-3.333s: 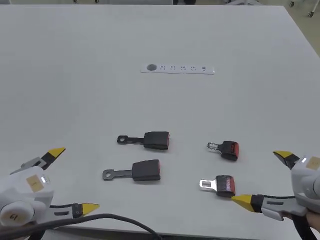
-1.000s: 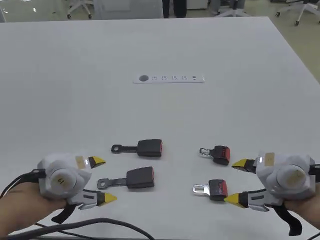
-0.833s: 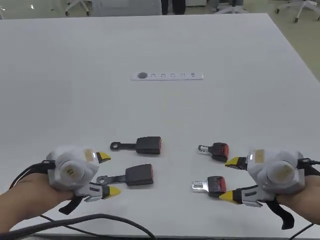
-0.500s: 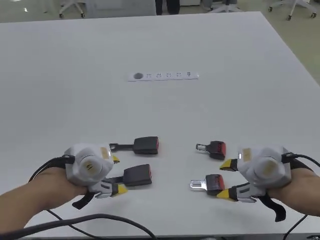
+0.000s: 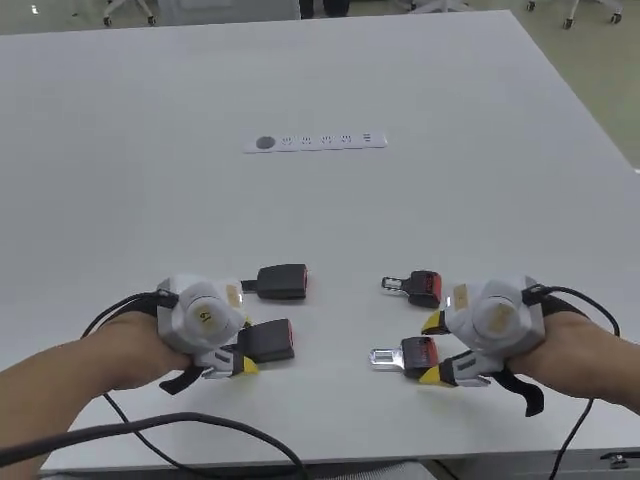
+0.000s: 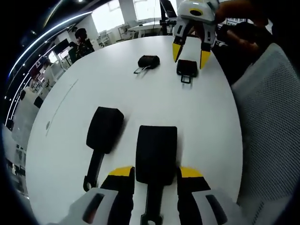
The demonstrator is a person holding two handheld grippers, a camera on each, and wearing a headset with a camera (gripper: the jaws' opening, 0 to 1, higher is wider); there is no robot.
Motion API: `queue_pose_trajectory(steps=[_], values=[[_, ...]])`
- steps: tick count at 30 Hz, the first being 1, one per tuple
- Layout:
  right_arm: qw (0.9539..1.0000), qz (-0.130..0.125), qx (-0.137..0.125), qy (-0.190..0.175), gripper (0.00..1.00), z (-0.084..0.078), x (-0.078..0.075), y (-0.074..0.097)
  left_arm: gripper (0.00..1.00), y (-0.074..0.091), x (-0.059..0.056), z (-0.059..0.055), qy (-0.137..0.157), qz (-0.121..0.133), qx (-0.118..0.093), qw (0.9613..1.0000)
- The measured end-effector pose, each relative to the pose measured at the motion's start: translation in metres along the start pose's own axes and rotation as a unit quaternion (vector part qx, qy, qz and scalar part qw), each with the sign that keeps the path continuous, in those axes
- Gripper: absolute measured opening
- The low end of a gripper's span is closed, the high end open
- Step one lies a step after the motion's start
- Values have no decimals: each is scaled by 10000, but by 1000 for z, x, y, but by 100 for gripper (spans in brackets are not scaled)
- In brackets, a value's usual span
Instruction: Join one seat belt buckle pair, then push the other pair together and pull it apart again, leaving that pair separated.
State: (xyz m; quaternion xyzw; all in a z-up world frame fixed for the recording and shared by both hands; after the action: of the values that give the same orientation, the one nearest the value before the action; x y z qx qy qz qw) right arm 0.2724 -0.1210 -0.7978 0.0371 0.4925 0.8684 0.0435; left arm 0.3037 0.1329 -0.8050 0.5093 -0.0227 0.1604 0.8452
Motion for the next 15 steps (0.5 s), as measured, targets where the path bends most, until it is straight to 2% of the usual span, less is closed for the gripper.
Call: queue_pose_trajectory(steps=[4, 7, 10, 15], values=[[10000, 58, 37, 42, 37, 2, -2, -2, 33, 1, 4, -1, -197, 13, 96, 9998], [9998, 110, 104, 121, 35, 2, -1, -5, 33, 1, 2, 0, -361, -52, 127, 9993], [9996, 159, 157, 178, 34, 1, -1, -5, 33, 1, 0, 2, -743, -144, 145, 9970], [9994, 226, 200, 191, 33, 0, -3, -6, 33, 0, 0, 4, -1083, -308, 225, 9934]])
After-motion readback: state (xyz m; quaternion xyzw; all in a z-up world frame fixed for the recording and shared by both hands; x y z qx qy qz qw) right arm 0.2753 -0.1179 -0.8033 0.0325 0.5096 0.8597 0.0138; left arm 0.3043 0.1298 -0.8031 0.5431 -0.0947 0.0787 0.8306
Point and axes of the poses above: the centre of the closed fingertips' face, and the gripper's own axes: y roughly backward along the fingers, x roughly to its left, z roughly out of its top, the point moved 5 cm from there along y, roughly backward along the fingers, and after that the axes turned 6 degrees about z, right-handed, at the moved point
